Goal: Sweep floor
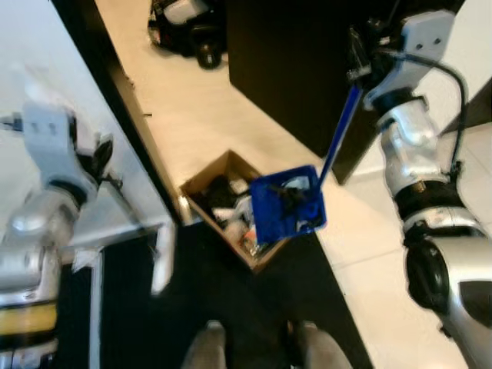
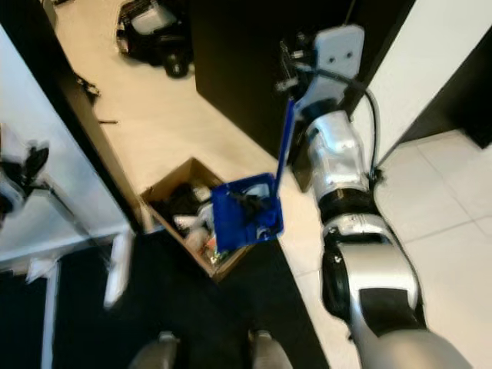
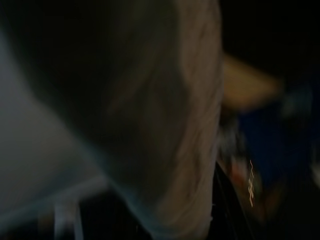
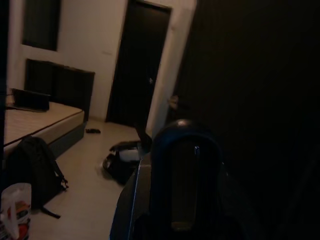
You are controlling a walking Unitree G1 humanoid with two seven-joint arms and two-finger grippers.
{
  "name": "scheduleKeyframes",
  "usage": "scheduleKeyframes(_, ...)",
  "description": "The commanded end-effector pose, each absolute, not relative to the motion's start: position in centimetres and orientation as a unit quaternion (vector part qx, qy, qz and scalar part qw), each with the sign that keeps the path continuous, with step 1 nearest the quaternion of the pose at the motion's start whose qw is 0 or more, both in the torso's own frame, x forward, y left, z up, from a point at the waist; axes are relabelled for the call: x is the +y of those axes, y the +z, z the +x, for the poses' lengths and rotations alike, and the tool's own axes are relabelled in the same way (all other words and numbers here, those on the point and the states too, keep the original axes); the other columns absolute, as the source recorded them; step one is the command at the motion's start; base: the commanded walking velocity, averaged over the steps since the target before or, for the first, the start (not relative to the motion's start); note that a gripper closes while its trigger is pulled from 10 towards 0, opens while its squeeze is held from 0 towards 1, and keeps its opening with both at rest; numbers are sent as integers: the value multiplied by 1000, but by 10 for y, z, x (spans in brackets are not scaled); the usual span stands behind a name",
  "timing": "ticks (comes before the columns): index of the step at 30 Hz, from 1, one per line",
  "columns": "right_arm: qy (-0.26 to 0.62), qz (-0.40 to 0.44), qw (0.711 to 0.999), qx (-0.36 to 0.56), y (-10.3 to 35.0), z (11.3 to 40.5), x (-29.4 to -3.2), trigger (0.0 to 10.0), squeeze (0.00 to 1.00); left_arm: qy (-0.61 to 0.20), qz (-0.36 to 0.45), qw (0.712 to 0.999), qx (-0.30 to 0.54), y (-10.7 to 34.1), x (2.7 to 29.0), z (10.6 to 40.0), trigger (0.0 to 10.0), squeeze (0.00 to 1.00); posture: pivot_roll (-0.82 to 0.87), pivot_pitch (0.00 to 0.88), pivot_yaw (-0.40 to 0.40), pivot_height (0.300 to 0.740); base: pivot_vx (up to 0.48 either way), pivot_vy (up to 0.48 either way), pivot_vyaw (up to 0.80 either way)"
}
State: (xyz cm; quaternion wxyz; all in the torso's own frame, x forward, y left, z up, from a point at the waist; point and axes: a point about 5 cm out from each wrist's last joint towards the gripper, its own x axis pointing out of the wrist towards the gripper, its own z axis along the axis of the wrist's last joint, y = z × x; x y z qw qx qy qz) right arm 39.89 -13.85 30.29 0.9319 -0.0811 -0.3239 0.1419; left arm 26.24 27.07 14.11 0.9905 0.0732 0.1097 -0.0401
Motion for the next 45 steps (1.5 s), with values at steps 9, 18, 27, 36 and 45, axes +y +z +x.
scheduleKeyframes(9,253,-152,868,-399,333,387,-72,10000,0,-92,25,980,172,94,233,227,10000,0,200,179,-87,740,0,0,0)
scheduleKeyframes(18,360,-270,771,-451,327,362,-13,10000,0,-170,1,969,180,76,178,205,10000,0,215,178,-113,740,0,0,0)
scheduleKeyframes(27,462,-315,655,-508,309,328,28,10000,0,-204,-10,962,181,70,150,201,10000,0,203,162,-121,740,0,0,0)
scheduleKeyframes(36,501,-293,611,-538,294,306,49,10000,0,-203,-9,963,178,67,144,204,10000,0,196,159,-127,740,0,0,0)
scheduleKeyframes(45,541,-326,569,-527,266,299,44,10000,0,-205,-9,962,178,65,140,206,10000,0,181,157,-127,740,0,0,0)
